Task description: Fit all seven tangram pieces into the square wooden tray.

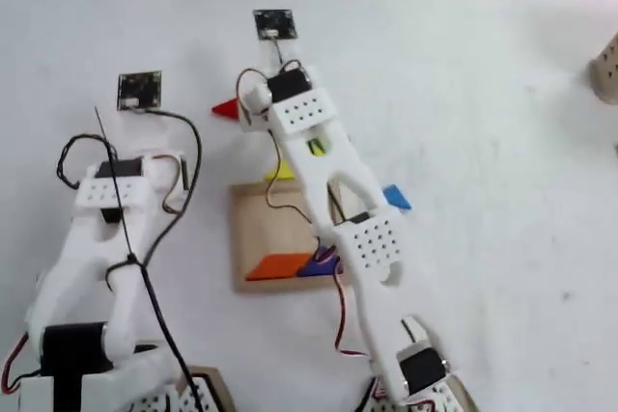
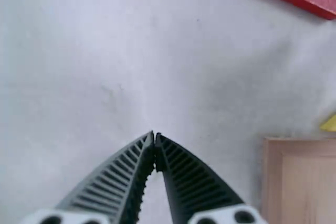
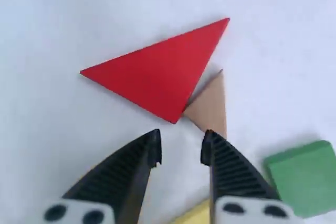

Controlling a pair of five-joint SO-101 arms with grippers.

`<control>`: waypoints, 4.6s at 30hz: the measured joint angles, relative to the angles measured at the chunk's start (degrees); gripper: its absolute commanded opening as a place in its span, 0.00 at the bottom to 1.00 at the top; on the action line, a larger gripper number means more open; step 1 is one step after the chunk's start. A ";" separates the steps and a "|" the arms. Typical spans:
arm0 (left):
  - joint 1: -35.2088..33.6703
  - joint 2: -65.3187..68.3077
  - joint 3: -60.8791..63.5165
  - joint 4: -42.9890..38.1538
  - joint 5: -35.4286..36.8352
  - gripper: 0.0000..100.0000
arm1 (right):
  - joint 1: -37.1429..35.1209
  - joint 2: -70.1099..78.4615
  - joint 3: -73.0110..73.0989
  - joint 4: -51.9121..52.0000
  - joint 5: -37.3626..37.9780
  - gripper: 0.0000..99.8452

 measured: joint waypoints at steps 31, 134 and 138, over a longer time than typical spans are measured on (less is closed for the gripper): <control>10.99 0.00 -4.13 -0.26 0.00 0.19 | 8.00 -43.87 53.19 6.95 10.64 0.02; 15.65 69.36 -87.38 8.88 -13.63 0.16 | 30.68 -83.96 118.77 -16.26 35.08 0.02; 15.91 69.71 -87.74 12.40 -13.89 0.15 | 30.68 -83.96 118.77 -16.26 35.08 0.02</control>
